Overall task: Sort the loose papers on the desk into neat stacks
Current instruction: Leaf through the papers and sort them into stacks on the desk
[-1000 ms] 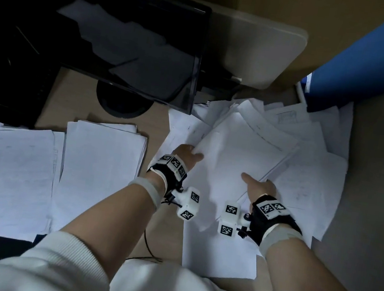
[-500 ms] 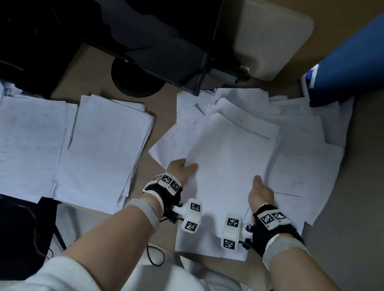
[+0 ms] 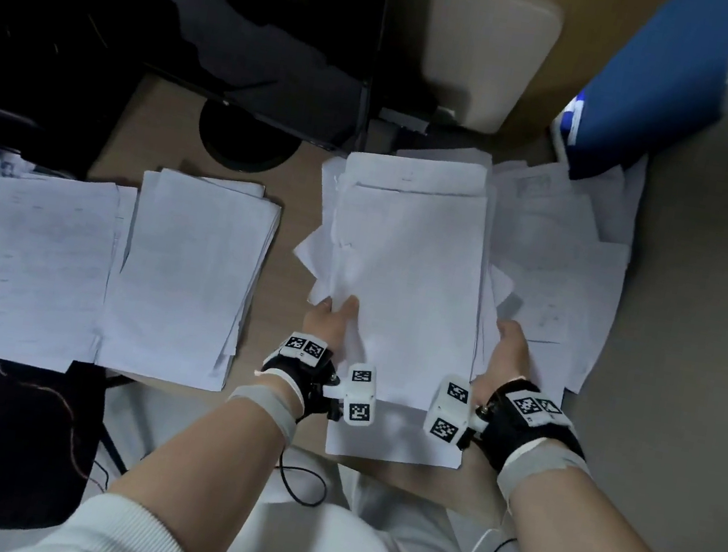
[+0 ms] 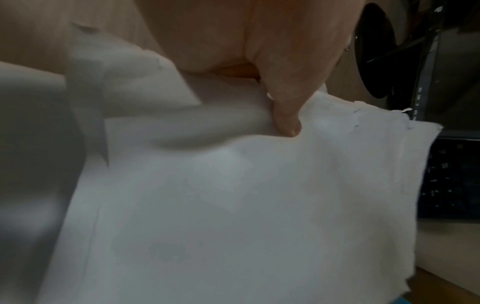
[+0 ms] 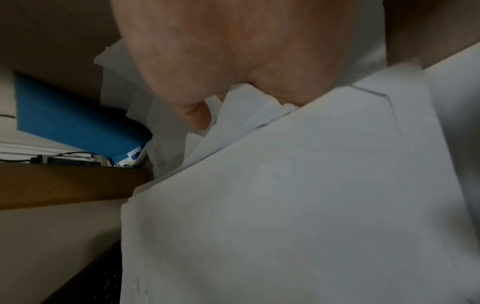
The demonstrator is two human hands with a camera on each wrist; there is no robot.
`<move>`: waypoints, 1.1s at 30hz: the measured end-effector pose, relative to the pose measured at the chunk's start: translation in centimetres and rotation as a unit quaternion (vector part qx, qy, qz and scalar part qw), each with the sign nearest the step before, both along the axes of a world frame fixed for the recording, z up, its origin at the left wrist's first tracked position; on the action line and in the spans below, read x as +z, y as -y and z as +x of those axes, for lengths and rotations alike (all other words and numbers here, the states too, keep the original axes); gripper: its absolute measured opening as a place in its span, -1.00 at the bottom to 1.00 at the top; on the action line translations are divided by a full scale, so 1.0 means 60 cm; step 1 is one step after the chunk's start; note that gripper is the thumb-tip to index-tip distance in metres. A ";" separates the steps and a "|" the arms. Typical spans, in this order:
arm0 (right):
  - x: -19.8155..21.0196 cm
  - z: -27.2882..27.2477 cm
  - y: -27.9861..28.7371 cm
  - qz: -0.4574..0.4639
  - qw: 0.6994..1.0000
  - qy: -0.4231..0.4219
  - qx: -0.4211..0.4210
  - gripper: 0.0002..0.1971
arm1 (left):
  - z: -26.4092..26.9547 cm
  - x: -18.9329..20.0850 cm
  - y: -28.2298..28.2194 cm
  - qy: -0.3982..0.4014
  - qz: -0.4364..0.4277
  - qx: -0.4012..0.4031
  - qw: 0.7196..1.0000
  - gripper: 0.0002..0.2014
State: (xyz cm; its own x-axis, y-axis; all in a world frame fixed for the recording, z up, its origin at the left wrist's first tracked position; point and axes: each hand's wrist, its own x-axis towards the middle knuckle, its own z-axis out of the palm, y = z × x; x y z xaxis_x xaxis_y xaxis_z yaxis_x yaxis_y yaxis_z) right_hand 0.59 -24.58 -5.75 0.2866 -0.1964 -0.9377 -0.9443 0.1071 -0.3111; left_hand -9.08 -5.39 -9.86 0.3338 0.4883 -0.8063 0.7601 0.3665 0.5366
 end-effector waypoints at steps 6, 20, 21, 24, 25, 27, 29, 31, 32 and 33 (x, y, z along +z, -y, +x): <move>-0.006 -0.017 0.031 0.027 0.999 0.022 0.019 -0.44 | 0.005 0.002 0.007 -0.037 -0.001 -0.002 0.999 -0.43; 0.020 0.014 0.018 -0.242 0.907 0.100 0.329 -0.49 | 0.049 0.015 -0.026 -0.119 0.012 -0.118 0.986 -0.39; 0.013 0.022 0.010 -0.237 0.909 0.121 0.321 -0.40 | 0.051 0.022 -0.030 -0.135 -0.002 -0.123 0.983 -0.35; -0.010 0.032 -0.019 -0.224 0.909 0.125 0.330 -0.13 | 0.052 0.022 -0.036 -0.149 -0.023 -0.118 0.981 -0.37; -0.016 0.030 -0.027 -0.226 0.905 0.108 0.345 -0.09 | 0.053 0.020 -0.037 -0.147 -0.039 -0.118 0.981 -0.35; -0.024 0.026 -0.040 -0.240 0.889 0.085 0.381 -0.04 | 0.057 0.015 -0.036 -0.135 -0.062 -0.109 0.983 -0.44; -0.026 0.028 -0.054 -0.223 0.893 0.078 0.383 -0.01 | 0.063 0.015 -0.030 -0.118 -0.081 -0.077 0.987 -0.58; -0.029 0.029 -0.063 -0.189 0.900 0.064 0.388 -0.07 | 0.068 0.015 -0.028 -0.108 -0.099 -0.064 0.987 -0.56; -0.029 0.029 -0.068 -0.168 0.899 0.051 0.401 -0.13 | 0.069 0.011 -0.028 -0.108 -0.099 -0.067 0.987 -0.54; -0.028 0.027 -0.072 -0.147 0.897 0.037 0.414 -0.19 | 0.070 0.010 -0.029 -0.110 -0.101 -0.075 0.986 -0.55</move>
